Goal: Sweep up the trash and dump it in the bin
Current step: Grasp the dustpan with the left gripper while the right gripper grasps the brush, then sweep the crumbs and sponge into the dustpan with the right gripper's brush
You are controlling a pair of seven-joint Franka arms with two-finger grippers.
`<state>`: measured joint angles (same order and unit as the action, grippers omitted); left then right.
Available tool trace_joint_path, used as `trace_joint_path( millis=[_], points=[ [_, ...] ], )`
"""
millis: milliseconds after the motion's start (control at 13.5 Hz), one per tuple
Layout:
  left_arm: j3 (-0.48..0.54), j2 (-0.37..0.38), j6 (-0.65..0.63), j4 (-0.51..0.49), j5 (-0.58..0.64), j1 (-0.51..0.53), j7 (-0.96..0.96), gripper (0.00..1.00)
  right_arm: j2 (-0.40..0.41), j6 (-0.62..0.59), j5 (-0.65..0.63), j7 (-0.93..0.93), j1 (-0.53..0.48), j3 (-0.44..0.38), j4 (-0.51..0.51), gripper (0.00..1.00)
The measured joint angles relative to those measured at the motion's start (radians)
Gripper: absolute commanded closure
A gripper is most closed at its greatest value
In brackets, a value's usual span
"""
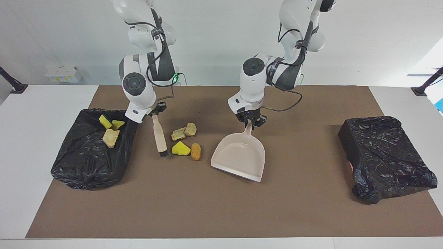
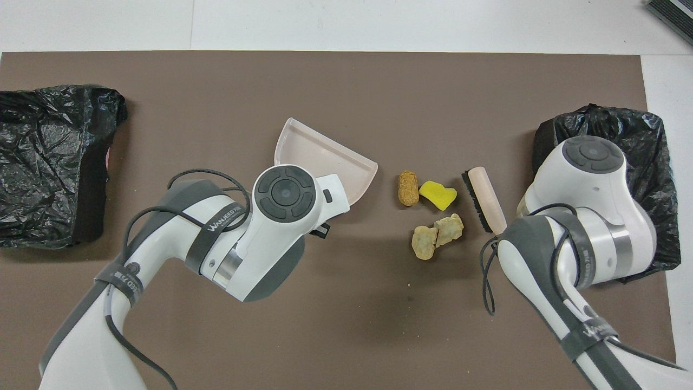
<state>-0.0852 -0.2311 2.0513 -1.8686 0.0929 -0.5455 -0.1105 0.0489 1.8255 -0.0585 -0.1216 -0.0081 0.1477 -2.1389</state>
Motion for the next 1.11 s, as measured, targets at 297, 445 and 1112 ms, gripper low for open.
trace_joint_path(
  millis=[297,445,1112],
  points=[
    [0.001,0.000,-0.018,-0.003,0.002,0.039,0.345,1.00,-0.056,0.107,0.025,0.083,0.007,0.006,-0.138,1.00],
    [0.003,0.000,-0.033,-0.004,0.002,0.050,0.534,1.00,-0.057,0.131,0.046,0.151,0.027,0.007,-0.151,1.00],
    [-0.006,0.015,-0.106,-0.012,0.004,0.054,0.648,1.00,-0.031,0.182,0.147,0.456,0.201,0.011,-0.141,1.00]
  ],
)
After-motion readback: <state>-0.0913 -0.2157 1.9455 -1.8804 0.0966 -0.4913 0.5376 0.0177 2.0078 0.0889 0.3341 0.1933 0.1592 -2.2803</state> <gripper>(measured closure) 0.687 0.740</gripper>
